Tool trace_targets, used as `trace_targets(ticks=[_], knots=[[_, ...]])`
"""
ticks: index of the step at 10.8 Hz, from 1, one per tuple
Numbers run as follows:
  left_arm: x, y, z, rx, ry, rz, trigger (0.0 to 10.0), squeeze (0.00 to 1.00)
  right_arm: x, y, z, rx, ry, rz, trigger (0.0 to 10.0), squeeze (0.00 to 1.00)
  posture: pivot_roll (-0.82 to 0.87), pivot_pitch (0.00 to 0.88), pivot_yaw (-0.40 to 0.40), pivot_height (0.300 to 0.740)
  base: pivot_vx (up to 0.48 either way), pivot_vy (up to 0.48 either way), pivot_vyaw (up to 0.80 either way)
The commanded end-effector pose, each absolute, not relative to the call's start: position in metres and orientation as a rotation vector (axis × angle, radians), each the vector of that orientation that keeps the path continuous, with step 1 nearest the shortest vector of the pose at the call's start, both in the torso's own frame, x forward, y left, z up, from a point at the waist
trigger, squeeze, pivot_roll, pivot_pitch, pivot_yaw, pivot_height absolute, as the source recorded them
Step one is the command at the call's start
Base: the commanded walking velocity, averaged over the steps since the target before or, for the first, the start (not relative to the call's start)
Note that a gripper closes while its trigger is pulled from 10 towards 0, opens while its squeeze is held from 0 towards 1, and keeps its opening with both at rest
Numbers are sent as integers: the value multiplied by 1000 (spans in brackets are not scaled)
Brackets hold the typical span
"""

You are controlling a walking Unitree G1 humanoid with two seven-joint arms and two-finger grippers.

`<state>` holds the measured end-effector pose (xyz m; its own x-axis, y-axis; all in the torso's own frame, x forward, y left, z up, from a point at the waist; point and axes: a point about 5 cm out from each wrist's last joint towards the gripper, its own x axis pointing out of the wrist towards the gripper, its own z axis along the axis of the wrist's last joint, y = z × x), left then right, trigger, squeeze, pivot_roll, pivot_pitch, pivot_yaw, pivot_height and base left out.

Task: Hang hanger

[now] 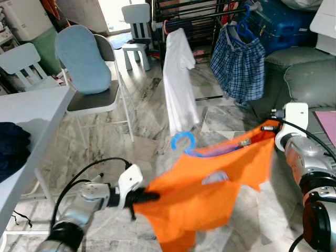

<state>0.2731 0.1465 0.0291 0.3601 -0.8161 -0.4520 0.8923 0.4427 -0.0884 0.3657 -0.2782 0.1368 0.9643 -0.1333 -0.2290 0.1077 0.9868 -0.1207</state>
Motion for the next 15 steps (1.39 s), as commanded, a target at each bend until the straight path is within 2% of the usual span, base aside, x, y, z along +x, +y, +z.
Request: trace_targets(ticks=[1,3,4,7,8,9,11,13,15], knots=[[280,160,27,212,476,-983,10000,0,375,-267,157,-138,153,-72,0,0,-235,0,150,740,0,0,0],[294,159,26,123,425,-744,10000,0,377,-244,157,-196,119,40,0,0,-236,0,152,740,0,0,0],[297,157,25,144,415,-692,10000,0,377,-237,156,-196,105,64,0,0,-235,0,152,740,0,0,0],[296,125,19,122,400,-700,10000,0,377,-205,152,-153,66,145,0,0,-229,0,151,740,0,0,0],[294,109,18,124,398,-736,10000,0,375,-181,144,-107,71,204,0,0,-229,0,152,740,0,0,0],[294,104,19,125,392,-744,10000,0,373,-169,142,-90,70,245,0,0,-229,0,153,740,0,0,0],[299,89,24,123,361,-746,10000,0,351,-120,122,-86,115,495,0,0,-231,0,156,740,0,0,0],[309,93,33,25,318,-607,10000,0,328,-107,102,-97,174,609,0,0,-233,0,152,740,0,0,0],[314,107,35,-94,296,-439,10000,0,310,-110,82,-111,226,602,0,0,-222,0,131,740,0,0,0]])
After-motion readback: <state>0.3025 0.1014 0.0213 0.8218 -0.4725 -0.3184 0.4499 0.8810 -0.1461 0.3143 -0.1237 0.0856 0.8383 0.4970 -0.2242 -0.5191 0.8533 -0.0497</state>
